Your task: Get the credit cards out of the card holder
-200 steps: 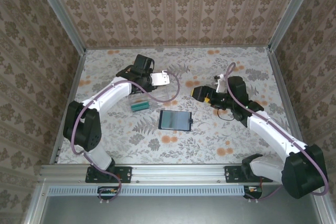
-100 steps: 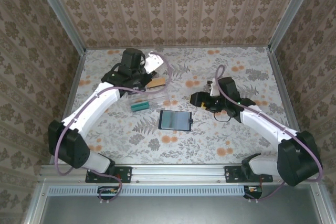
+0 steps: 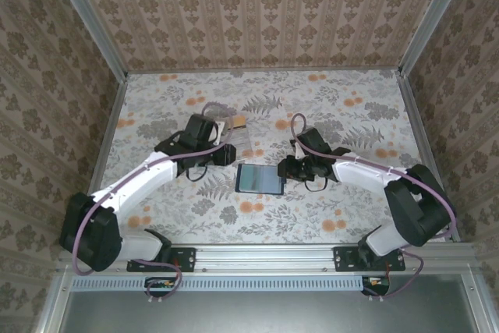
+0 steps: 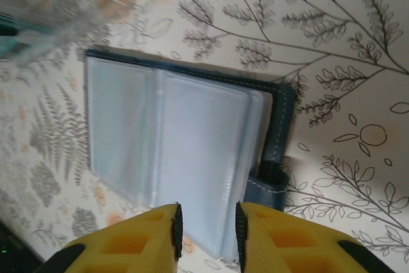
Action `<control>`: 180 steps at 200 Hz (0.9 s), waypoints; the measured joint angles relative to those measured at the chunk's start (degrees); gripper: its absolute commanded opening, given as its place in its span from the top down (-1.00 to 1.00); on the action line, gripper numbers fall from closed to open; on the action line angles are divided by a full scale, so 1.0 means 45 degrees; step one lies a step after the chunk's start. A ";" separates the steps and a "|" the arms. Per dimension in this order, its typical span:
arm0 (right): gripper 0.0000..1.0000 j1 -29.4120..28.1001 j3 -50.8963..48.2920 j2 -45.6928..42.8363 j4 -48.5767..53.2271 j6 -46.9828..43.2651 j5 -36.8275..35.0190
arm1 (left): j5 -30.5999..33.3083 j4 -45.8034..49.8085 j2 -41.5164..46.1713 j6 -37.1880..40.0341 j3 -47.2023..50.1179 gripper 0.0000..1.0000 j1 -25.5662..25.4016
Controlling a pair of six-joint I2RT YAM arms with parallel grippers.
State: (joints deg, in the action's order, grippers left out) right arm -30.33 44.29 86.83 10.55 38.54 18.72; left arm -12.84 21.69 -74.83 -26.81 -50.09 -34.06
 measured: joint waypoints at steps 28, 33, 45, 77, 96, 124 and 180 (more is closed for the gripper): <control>0.39 -0.0393 0.0000 0.0641 0.0000 0.0000 -0.0214 | -0.0685 -0.1287 -0.0073 -0.1904 0.1180 0.53 -0.0335; 0.40 -0.0481 0.0000 0.0714 0.0005 0.0000 -0.0287 | -0.0797 -0.1545 -0.0131 -0.2195 0.1336 0.53 -0.0403; 0.41 -0.0646 0.0000 0.0801 0.0000 0.0000 -0.0452 | -0.1010 -0.2118 -0.0364 -0.2793 0.1613 0.52 -0.0583; 0.55 -0.0821 0.0044 0.0957 0.0024 0.0044 -0.0719 | -0.1477 -0.3254 -0.1549 -0.3827 0.1928 0.50 -0.0952; 0.57 -0.0826 0.0146 0.1195 0.0087 0.0044 -0.0777 | -0.1545 -0.3517 -0.2205 -0.4056 0.1928 0.49 -0.1064; 0.57 -0.0860 0.0160 0.1209 0.0092 0.0044 -0.0801 | -0.1413 -0.3536 -0.2540 -0.4143 0.1928 0.50 -0.1093; 0.56 -0.0894 0.0175 0.1209 0.0097 0.0049 -0.0840 | -0.0845 -0.3162 -0.2851 -0.4133 0.1923 0.50 -0.1103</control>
State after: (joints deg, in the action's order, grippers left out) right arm -34.35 45.08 92.27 10.98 38.76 14.94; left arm -16.64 7.46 -87.66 -45.41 -41.43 -39.03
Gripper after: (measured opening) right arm 0.218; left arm 0.252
